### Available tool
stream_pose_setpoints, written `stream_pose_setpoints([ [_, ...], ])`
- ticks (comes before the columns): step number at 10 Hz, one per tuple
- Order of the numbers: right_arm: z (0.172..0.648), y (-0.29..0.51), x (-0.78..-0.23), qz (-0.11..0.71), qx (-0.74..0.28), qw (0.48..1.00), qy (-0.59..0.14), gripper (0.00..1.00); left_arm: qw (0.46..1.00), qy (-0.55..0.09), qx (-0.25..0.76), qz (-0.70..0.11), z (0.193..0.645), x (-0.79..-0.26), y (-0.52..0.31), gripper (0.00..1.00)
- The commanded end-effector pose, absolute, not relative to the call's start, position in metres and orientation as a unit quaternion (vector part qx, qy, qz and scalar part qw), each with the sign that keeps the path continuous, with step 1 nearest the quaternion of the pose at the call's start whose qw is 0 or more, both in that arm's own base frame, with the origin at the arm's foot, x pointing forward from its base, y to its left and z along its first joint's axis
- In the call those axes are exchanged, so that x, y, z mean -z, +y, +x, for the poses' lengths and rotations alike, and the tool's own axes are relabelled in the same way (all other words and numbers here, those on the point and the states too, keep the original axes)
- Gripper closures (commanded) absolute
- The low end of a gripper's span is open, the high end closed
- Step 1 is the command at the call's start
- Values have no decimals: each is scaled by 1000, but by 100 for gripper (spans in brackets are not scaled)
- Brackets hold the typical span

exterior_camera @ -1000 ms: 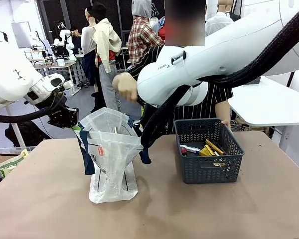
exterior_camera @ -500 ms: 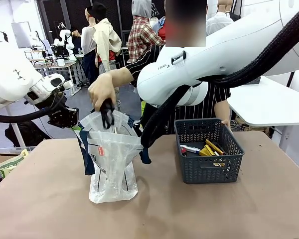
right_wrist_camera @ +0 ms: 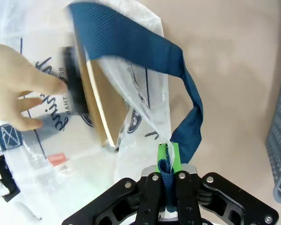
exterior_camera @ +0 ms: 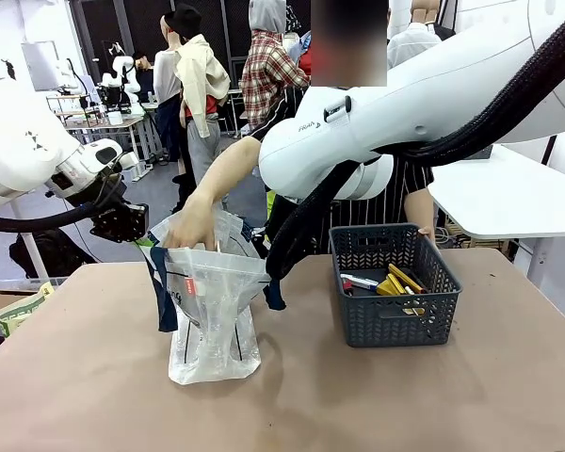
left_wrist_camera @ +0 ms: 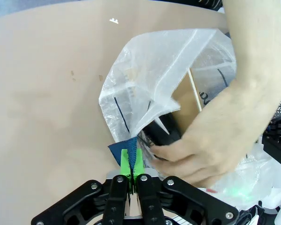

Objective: Transfer purchased items from the store into the shopping bag.
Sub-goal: Move the Reusable shopping bag to the right side of the table.

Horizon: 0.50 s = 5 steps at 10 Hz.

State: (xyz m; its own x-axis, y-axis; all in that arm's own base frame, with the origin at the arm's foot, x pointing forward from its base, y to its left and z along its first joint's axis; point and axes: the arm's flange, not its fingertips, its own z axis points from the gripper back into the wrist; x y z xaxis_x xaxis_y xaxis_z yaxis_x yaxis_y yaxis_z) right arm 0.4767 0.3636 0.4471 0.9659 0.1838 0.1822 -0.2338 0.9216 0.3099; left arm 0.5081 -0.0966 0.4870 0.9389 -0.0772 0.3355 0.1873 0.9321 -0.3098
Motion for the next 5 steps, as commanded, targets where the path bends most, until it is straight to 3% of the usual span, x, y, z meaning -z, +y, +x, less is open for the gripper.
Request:
stream_pose_setpoints([
  [1, 477, 360, -446, 177, -114, 975, -70, 100, 969, -164, 67, -169, 506, -489, -95, 100],
  [5, 477, 360, -446, 177, -114, 975, -70, 100, 969, -164, 67, -169, 506, -489, -95, 100],
])
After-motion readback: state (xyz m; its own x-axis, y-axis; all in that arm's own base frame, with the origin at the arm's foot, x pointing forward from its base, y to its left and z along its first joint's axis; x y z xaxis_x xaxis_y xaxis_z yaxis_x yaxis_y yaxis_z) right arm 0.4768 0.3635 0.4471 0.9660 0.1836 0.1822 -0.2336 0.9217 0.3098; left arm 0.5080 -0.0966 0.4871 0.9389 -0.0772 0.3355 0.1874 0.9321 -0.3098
